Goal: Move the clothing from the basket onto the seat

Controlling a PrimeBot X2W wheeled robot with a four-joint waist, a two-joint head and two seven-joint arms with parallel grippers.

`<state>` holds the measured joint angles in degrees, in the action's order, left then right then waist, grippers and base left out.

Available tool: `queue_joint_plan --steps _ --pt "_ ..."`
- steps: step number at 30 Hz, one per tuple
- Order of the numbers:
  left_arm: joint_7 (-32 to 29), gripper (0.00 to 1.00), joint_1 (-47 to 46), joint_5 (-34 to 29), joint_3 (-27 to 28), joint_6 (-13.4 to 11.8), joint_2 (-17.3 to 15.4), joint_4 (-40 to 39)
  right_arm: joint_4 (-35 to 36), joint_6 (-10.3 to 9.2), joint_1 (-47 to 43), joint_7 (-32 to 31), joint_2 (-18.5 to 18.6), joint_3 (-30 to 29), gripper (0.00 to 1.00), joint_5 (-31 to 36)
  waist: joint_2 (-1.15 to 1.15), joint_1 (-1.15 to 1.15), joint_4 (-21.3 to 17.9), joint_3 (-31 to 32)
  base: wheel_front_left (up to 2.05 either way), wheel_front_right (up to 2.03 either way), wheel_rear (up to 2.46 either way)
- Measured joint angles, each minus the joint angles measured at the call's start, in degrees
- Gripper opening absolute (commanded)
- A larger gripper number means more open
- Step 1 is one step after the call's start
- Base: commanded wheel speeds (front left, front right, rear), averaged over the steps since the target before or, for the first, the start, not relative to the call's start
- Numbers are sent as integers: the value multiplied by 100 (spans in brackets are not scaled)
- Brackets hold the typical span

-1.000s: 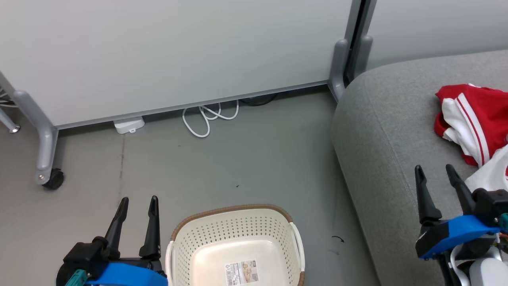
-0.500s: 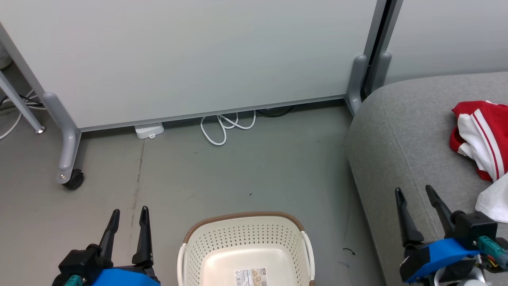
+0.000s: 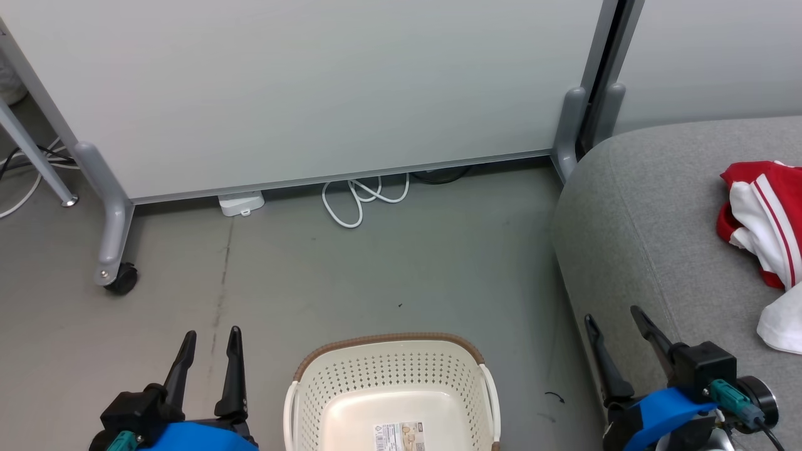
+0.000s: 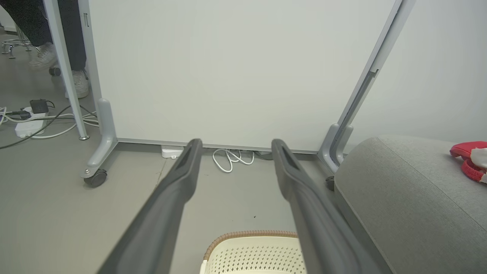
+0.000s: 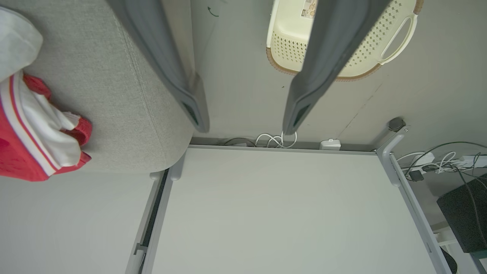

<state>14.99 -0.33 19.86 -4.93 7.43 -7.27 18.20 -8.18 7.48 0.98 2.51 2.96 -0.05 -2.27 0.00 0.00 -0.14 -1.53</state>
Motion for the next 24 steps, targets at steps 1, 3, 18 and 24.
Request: queue_joint_plan --steps 1,3,18,24 --pt "0 100 -8 1 -9 0 0 1 -8 0 1 1 0 4 100 -9 0 0 6 -2 0 0 0" --pt "1 100 -12 1 -31 0 0 2 -22 0 4 7 0 5 100 -26 0 0 17 -7 0 0 0" --pt "-4 0 5 79 -104 -1 -5 54 -148 0 4 26 -1 -26 0 -109 0 0 21 -40 0 0 0" --pt "-32 0 215 81 -145 -1 88 339 -479 0 -88 7 -9 -22 0 -113 0 0 21 -41 0 0 0"
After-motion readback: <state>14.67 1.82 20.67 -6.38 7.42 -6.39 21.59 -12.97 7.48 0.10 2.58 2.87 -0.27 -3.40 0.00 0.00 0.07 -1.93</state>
